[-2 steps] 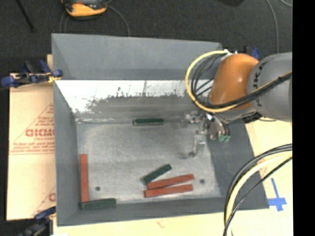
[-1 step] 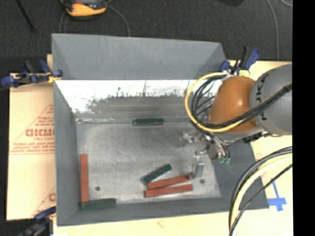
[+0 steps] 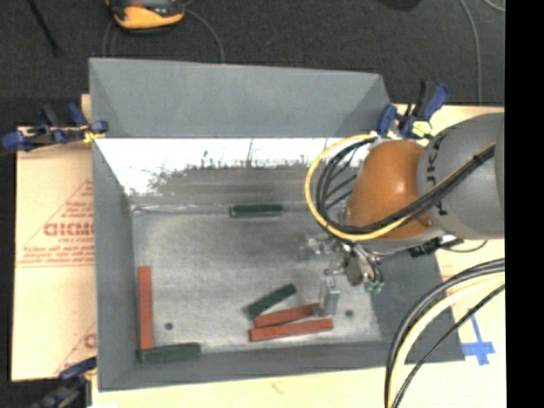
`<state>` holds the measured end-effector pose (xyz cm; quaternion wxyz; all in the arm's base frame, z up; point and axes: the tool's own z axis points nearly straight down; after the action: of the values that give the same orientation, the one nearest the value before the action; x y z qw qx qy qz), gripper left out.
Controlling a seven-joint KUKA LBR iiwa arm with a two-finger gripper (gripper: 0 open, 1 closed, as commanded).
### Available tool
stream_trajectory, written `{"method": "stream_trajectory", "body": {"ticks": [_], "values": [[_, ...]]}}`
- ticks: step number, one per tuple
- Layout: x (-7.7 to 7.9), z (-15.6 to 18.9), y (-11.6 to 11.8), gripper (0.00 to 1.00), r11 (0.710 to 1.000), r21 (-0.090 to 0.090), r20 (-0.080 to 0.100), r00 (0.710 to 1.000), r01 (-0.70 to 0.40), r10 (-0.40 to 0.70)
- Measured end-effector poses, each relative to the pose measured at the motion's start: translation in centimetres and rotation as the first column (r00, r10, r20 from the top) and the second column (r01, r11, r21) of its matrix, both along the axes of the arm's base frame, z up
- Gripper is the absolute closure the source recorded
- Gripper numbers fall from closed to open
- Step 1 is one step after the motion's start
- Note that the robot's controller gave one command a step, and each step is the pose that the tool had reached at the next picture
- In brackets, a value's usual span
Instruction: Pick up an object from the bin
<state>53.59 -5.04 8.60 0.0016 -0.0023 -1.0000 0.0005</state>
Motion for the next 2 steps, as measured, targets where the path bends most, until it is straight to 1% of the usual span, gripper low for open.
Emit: {"method": "stream_trajectory", "body": {"ticks": [1,2], "values": [[-1.3,0.2,1.1,0.0,1.0,0.001,0.01,0.999,-0.03,0.03],[-4.6,-0.8,7.6,1.0,0.965,0.002,0.007,0.965,-0.262,0.262]]}}
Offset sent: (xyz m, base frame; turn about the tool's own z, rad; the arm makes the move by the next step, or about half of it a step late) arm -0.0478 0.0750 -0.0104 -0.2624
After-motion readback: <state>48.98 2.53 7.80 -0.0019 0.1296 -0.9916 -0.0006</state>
